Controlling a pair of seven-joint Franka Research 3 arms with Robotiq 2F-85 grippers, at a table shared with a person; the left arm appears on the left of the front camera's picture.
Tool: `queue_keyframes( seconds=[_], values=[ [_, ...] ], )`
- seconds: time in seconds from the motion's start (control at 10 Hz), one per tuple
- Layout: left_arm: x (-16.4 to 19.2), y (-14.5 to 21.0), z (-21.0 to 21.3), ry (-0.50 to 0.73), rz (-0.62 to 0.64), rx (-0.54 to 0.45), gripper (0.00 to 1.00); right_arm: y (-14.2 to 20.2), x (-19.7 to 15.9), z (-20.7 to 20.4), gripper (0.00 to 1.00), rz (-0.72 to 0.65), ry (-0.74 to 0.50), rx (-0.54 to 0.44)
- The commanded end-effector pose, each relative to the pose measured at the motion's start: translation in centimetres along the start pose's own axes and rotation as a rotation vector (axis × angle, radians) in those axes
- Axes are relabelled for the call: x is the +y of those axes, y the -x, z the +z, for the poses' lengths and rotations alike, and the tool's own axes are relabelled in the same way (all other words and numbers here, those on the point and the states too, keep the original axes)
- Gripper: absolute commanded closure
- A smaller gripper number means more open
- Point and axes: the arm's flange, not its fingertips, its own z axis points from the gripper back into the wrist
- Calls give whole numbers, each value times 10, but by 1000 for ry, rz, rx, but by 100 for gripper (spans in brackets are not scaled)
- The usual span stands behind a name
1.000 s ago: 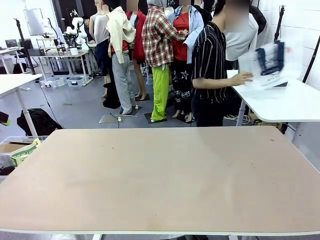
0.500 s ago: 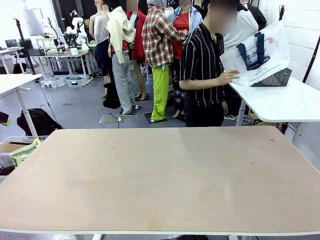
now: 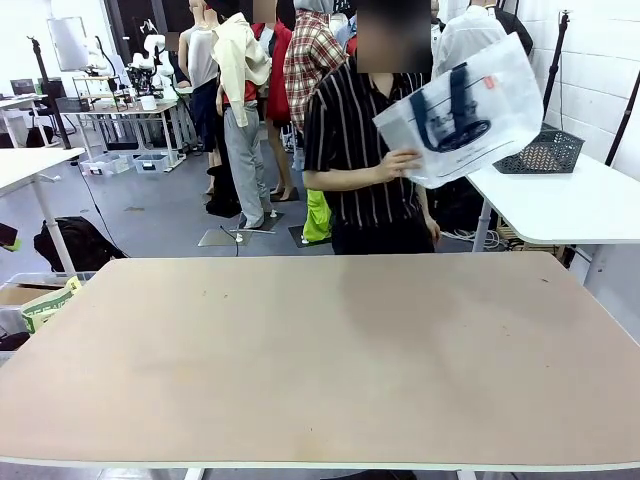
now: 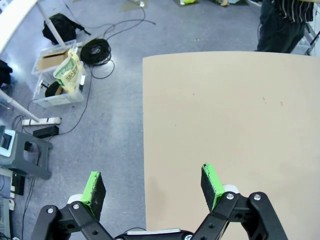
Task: Transfer purchased items from the store into the shopping bag.
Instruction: Open the Reusable shopping bag in the center of the table.
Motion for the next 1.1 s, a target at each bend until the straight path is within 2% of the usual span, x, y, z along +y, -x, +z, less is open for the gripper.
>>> queue_keyframes(
  seconds=[0.0,1.0],
  values=[
    [4,1,1,0,-2,-3,0,1,0,0,0,9,-2,6],
    [4,1,1,0,-2,-3,0,1,0,0,0,9,-2,6]
  ],
)
